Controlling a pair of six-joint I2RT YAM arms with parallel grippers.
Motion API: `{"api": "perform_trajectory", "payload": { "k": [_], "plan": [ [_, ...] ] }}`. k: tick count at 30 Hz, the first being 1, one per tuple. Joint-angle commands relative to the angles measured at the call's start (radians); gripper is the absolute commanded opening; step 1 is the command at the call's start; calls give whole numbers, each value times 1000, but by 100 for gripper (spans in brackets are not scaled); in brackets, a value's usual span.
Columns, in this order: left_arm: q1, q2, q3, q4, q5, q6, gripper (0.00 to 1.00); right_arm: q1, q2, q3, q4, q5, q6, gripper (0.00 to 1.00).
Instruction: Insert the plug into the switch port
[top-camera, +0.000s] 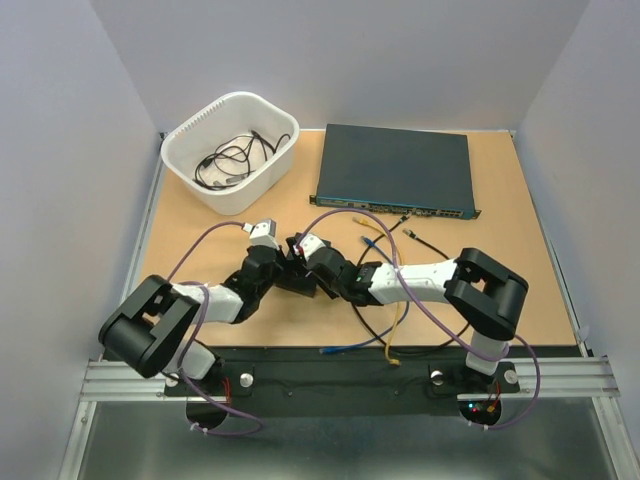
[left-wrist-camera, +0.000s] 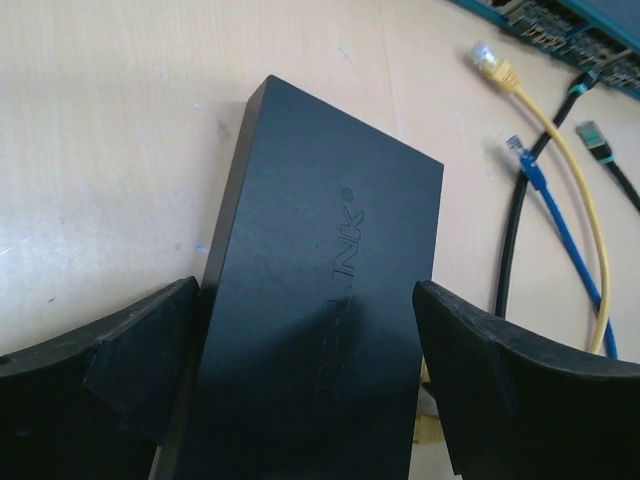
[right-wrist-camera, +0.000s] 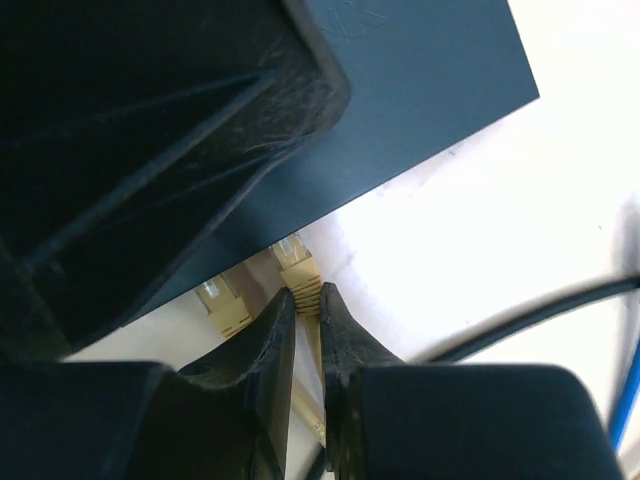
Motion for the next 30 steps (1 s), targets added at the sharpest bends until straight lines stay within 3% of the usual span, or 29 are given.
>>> {"api": "perform_trajectory", "payload": {
  "k": [1, 4, 8, 17, 30],
  "plan": [
    [-2, -90, 11, -318, 228, -39, 99, 19, 7, 54, 375, -112, 54, 0],
    [20, -139, 6, -328, 236, -41, 99, 18, 24, 78, 363, -127, 50, 0],
    [35, -227, 52, -477, 170, -26, 99, 18, 76, 129, 354, -156, 65, 1],
    [116, -350, 129, -632, 104, 26, 99, 19, 163, 207, 352, -170, 146, 0],
    [182, -89, 230, -531, 143, 52, 99, 71, 185, 204, 370, -152, 263, 1]
  ]
}}
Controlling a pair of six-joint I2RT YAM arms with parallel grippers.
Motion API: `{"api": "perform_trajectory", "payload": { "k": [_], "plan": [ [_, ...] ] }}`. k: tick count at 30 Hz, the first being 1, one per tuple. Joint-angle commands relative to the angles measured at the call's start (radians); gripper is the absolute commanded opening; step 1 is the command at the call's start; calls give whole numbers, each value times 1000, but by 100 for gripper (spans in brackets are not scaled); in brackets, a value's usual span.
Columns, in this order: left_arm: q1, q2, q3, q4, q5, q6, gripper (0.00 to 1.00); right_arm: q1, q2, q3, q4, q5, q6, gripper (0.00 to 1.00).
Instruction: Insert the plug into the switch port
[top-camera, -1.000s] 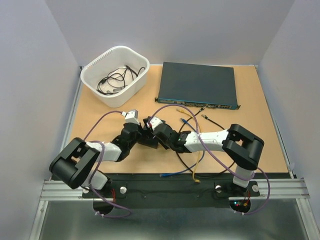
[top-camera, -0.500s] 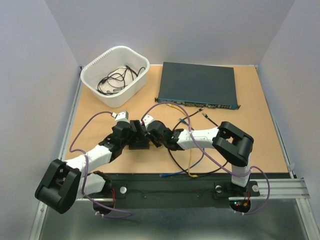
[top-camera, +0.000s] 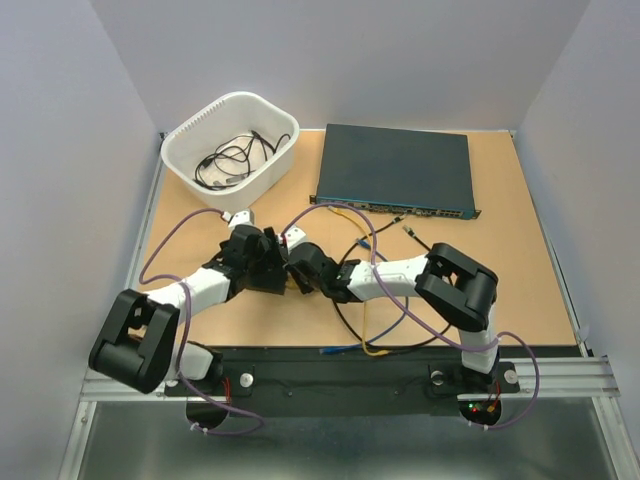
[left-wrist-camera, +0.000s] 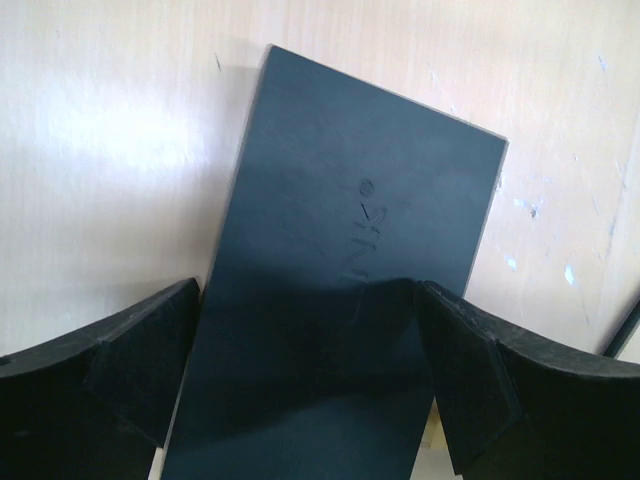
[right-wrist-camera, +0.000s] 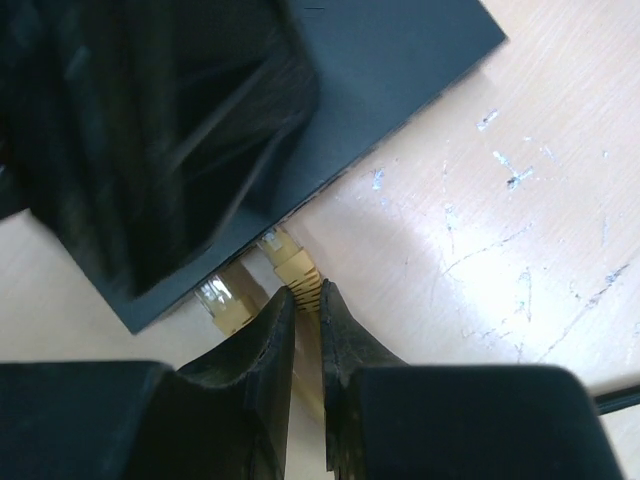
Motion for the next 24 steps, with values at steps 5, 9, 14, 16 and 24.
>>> {"api": "perform_trajectory", "payload": {
  "k": [5, 9, 14, 16, 24],
  "plan": [
    [21, 138, 107, 117, 221, -31, 99, 65, 5, 43, 200, -68, 113, 0],
    [28, 148, 126, 109, 213, -15, 99, 65, 15, 53, 199, -81, 101, 1],
    [41, 124, 135, 78, 195, -6, 99, 66, 20, 58, 177, -42, 80, 15],
    [42, 106, 127, 75, 178, -12, 99, 65, 11, 53, 159, -8, 71, 26],
    [47, 20, 92, 78, 112, -17, 99, 65, -130, -5, 81, 202, 26, 54]
  ]
}}
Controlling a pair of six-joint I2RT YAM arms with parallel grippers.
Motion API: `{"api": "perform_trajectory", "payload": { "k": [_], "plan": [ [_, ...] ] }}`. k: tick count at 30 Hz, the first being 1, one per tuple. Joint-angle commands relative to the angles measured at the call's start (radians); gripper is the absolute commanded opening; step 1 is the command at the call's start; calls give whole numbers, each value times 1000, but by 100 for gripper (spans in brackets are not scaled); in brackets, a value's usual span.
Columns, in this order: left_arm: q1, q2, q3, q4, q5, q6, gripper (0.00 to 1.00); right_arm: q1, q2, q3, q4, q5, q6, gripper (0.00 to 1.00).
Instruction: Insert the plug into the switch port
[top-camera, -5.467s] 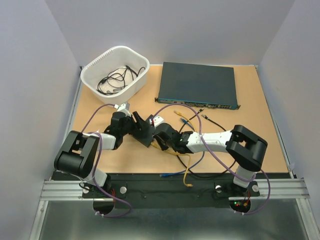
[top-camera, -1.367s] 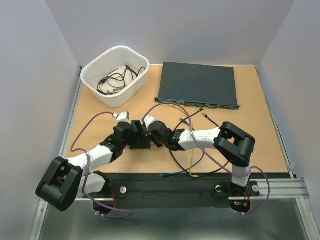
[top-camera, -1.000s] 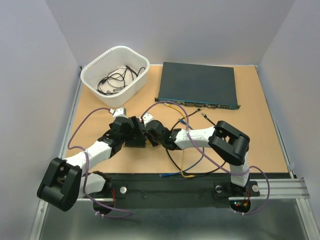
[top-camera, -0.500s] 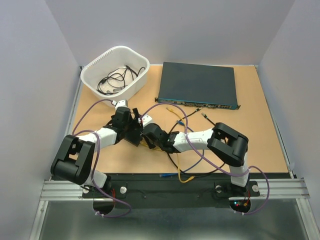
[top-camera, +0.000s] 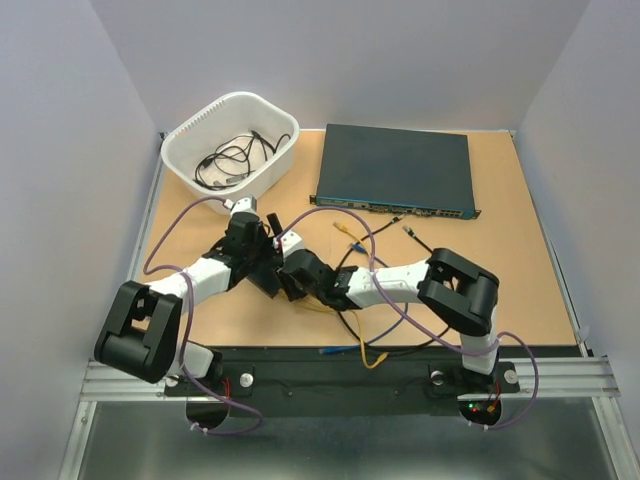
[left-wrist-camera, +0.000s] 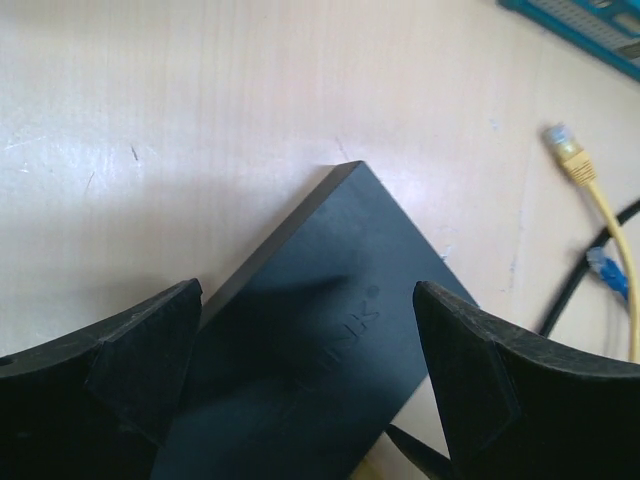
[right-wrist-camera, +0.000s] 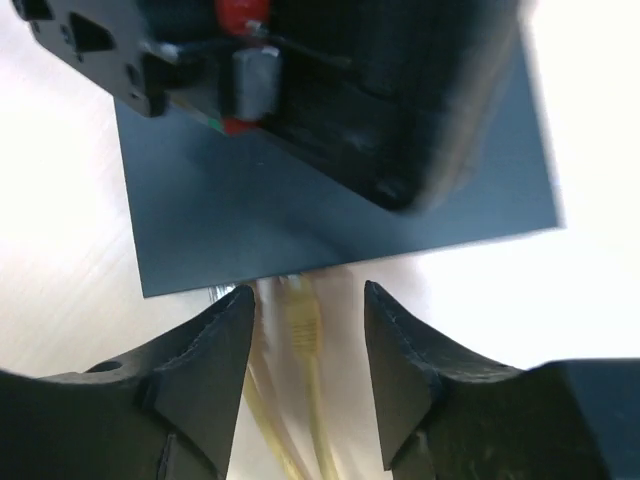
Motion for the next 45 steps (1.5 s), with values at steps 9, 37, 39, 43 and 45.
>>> {"api": "perform_trajectory", "payload": {
  "k": [9, 37, 39, 43, 45],
  "plan": [
    [1, -166, -43, 26, -26, -13, 98, -19, -343, -78, -28, 414, -29, 71],
    [2, -476, -169, -19, -152, -13, 98, -504, -398, -281, -152, -80, 169, 44],
    [1, -464, -162, -17, -151, -13, 98, -505, -401, -275, -152, -132, 147, 39],
    [1, -454, -159, -19, -148, -10, 98, -502, -403, -262, -146, -197, 121, 33],
    [2, -456, -159, -16, -146, -10, 98, -504, -395, -253, -146, -232, 111, 31]
  ]
}}
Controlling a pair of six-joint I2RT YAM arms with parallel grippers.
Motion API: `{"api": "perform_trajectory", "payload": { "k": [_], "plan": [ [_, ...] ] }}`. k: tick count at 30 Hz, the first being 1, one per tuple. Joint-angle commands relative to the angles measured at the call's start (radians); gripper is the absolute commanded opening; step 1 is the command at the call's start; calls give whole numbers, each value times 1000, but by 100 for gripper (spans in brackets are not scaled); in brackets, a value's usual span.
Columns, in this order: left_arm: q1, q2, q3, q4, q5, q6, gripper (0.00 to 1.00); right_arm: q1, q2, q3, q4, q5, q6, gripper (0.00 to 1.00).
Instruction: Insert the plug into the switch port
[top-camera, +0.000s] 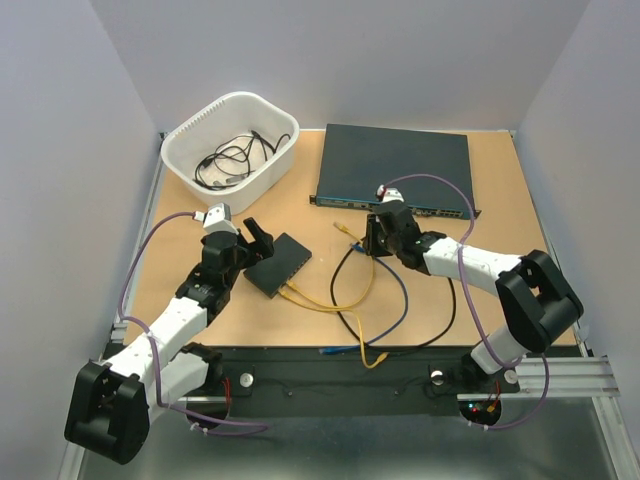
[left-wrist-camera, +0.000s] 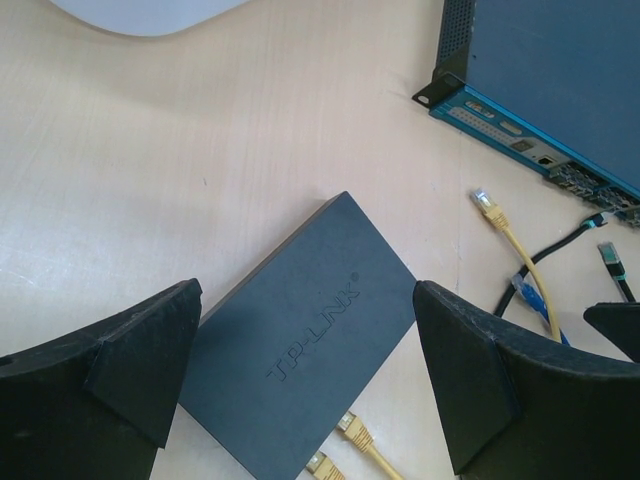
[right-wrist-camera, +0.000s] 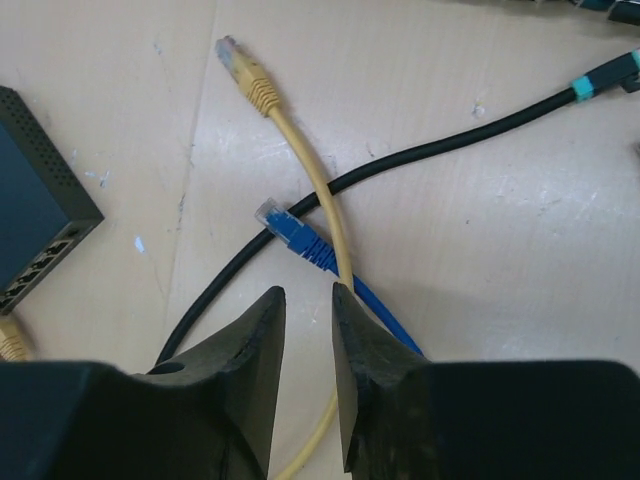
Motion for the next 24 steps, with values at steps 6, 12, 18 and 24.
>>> {"api": "perform_trajectory", "payload": {
  "k": [6, 12, 18, 24],
  "plan": [
    [0, 1, 1, 18, -13, 4, 98, 10, 62, 48, 27, -117, -48, 31],
    [2, 7, 4, 16, -13, 3, 98, 12, 97, 61, 36, -120, -48, 31],
    [0, 18, 9, 18, -8, 6, 96, 12, 111, 79, 41, -106, -56, 35],
    [0, 19, 9, 19, -6, 9, 96, 12, 145, 101, 41, -94, -63, 39]
  ]
}}
